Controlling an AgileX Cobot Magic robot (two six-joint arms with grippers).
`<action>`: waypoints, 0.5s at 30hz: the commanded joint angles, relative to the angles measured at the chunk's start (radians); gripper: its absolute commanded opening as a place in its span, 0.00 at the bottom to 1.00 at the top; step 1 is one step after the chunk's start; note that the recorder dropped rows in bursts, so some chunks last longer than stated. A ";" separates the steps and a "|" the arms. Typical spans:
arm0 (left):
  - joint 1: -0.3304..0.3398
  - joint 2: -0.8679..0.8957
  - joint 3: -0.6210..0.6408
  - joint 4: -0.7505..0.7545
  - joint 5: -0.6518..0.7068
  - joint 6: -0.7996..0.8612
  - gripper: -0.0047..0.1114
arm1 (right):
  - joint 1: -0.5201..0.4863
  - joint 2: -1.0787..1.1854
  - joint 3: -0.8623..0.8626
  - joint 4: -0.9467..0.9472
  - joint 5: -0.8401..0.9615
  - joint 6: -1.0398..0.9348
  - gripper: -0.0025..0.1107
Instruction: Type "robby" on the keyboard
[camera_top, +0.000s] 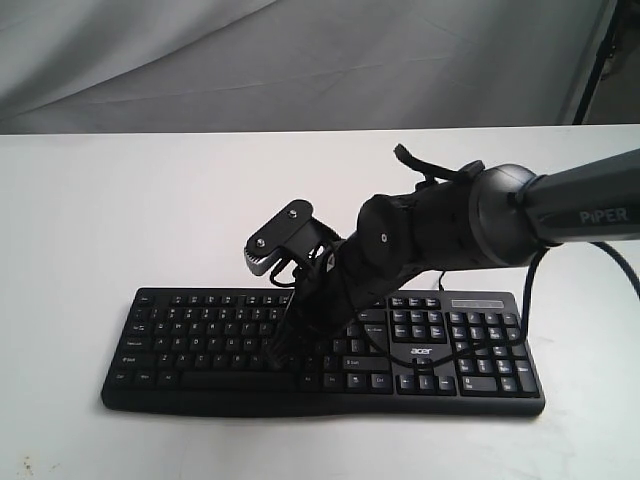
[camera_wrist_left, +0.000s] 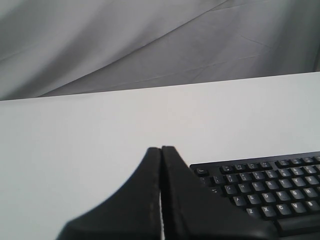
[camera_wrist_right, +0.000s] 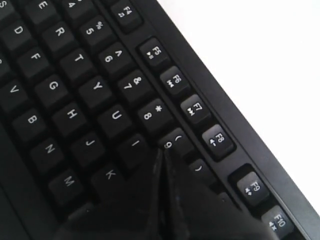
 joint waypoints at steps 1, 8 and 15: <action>-0.006 -0.003 0.004 0.005 -0.005 -0.003 0.04 | -0.001 0.002 0.005 0.002 -0.006 -0.009 0.02; -0.006 -0.003 0.004 0.005 -0.005 -0.003 0.04 | -0.001 -0.107 0.005 0.002 0.013 -0.009 0.02; -0.006 -0.003 0.004 0.005 -0.005 -0.003 0.04 | 0.027 -0.187 0.005 0.017 0.048 -0.011 0.02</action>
